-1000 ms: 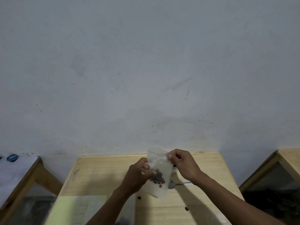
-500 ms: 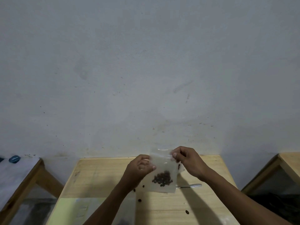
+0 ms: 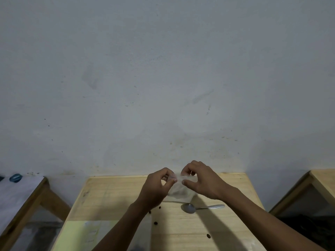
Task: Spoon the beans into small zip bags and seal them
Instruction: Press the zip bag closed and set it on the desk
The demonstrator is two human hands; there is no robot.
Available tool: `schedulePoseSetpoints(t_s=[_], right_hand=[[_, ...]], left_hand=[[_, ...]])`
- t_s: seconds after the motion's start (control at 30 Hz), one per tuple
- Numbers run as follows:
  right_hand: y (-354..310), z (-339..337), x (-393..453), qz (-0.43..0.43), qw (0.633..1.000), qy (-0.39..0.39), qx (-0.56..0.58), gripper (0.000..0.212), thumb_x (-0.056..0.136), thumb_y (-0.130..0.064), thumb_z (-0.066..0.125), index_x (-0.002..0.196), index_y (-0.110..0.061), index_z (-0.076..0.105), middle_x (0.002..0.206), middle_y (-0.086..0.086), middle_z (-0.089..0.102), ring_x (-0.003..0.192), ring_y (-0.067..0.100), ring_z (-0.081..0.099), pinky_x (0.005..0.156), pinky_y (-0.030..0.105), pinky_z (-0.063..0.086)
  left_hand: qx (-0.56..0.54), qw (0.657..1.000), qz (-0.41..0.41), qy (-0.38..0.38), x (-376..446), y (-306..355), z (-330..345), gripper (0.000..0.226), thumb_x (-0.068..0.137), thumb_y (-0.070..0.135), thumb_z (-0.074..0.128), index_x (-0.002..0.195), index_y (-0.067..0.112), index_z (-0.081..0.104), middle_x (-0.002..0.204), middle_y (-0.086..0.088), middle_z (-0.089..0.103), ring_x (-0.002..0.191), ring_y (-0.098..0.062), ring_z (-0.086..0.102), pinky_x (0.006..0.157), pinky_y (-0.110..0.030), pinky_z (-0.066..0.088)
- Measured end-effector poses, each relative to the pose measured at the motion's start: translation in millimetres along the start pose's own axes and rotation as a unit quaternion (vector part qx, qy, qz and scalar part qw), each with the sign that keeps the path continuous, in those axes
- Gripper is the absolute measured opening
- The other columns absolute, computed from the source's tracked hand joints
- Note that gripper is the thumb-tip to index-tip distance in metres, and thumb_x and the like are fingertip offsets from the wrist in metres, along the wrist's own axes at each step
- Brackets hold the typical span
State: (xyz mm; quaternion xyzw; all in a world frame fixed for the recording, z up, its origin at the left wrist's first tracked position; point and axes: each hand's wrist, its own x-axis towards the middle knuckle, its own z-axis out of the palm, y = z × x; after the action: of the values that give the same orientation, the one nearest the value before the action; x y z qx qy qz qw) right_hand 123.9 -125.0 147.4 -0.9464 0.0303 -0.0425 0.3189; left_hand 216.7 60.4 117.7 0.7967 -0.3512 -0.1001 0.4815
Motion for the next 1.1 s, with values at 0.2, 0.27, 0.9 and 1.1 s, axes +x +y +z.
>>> schedulePoseSetpoints(t_s=[0.2,0.27,0.9,1.1], right_hand=[[-8,7,2,-0.008,0.998,0.017,-0.058,0.01,0.088,-0.034,0.055,0.092,-0.027,0.06,0.093,-0.012,0.061,0.089,0.009,0.052,0.084,0.029,0.043],[-9,9,2,-0.011,0.998,0.017,-0.067,0.012,0.088,-0.033,0.054,0.093,-0.026,0.061,0.094,-0.011,0.061,0.089,0.009,0.053,0.084,0.029,0.044],[-18,13,3,-0.047,0.994,0.021,-0.095,0.007,0.09,-0.033,0.052,0.089,-0.027,0.053,0.09,-0.011,0.055,0.08,0.007,0.044,0.074,0.026,0.03],[-17,8,3,-0.066,0.99,0.014,-0.122,0.013,0.092,-0.034,0.051,0.096,-0.023,0.057,0.094,-0.01,0.057,0.084,0.01,0.046,0.076,0.028,0.032]], left_hand=[[0.006,1.0,0.006,0.006,-3,3,2,0.003,0.089,0.022,0.067,0.086,0.022,0.066,0.079,0.01,0.067,0.079,-0.008,0.062,0.072,-0.02,0.051],[0.001,1.0,-0.003,0.007,-4,2,1,0.002,0.089,0.022,0.067,0.087,0.022,0.066,0.08,0.01,0.067,0.08,-0.008,0.062,0.072,-0.019,0.051],[0.054,0.998,0.029,0.01,-6,11,-6,0.008,0.091,0.024,0.062,0.084,0.027,0.063,0.079,0.014,0.067,0.079,-0.005,0.063,0.073,-0.027,0.052],[0.028,0.999,-0.023,0.013,-3,9,-23,0.007,0.088,0.022,0.068,0.082,0.024,0.067,0.08,0.015,0.069,0.081,-0.004,0.064,0.076,-0.024,0.052]])
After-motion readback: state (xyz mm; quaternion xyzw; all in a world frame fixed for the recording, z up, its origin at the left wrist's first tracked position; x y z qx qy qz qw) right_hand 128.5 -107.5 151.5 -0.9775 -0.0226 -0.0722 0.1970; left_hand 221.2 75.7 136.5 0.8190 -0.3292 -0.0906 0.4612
